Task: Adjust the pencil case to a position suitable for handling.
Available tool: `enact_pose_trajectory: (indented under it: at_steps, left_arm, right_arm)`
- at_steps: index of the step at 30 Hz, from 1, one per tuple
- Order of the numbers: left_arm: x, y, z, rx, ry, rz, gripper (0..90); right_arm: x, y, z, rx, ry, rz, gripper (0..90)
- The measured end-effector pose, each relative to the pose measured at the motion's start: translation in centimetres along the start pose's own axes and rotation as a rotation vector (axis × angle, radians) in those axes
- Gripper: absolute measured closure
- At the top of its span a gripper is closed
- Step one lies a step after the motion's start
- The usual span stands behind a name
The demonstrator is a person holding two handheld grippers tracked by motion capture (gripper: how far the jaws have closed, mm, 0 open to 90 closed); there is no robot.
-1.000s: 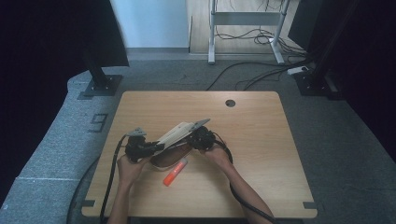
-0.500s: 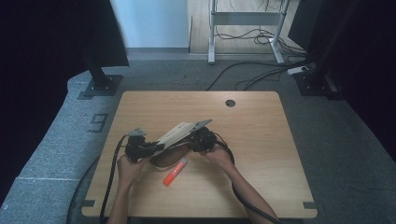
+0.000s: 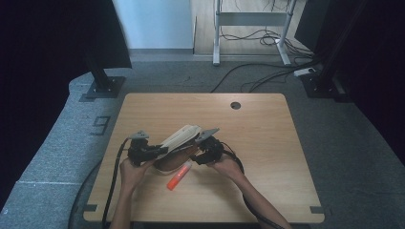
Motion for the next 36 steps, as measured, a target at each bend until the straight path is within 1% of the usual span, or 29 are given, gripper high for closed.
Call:
enact_pose_trajectory:
  at_steps: [4, 10, 16, 19, 22, 26, 30, 36]
  left_arm:
    - [0.0, 0.0, 0.0, -0.003, -0.004, -0.001, 74.9]
    - [0.1, 0.0, 0.0, -0.004, -0.007, -0.001, 74.9]
    - [0.1, 0.0, 0.0, -0.005, -0.012, -0.001, 74.8]
    - [0.1, 0.0, 0.0, -0.006, -0.012, 0.0, 74.8]
    - [0.1, 0.0, 0.0, -0.006, -0.013, 0.004, 74.8]
    - [0.2, -0.1, 0.0, -0.006, -0.016, 0.008, 74.9]
    - [0.2, -0.1, 0.0, -0.005, -0.015, 0.008, 74.9]
    - [0.2, -0.1, 0.0, -0.005, -0.015, 0.008, 74.8]
  right_arm:
    - [-0.5, -0.8, 0.2, -0.011, 0.005, 0.0, 38.4]
    - [-1.2, -3.0, 0.3, -0.04, 0.017, 0.01, 36.2]
    - [-1.3, -4.4, 0.1, -0.041, 0.003, 0.023, 35.9]
    - [-1.3, -4.8, 0.0, -0.046, 0.011, 0.036, 35.3]
    - [-1.5, -4.8, 0.2, -0.051, 0.025, 0.032, 34.5]
    - [-1.5, -4.2, 0.6, -0.055, 0.027, 0.024, 34.6]
    - [-1.5, -3.6, 1.3, -0.068, 0.031, 0.021, 34.4]
    - [-1.5, -2.4, 2.7, -0.075, 0.025, 0.002, 34.4]
Point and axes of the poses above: each handheld gripper's, and its own axes: y roughly backward along the jaws, z roughly out of its underside, x roughly to its right, the point moved 4 cm from there along -y, roughly forward along the jaws, and after that the axes turned 13 degrees about -y, right-handed, at the moved point
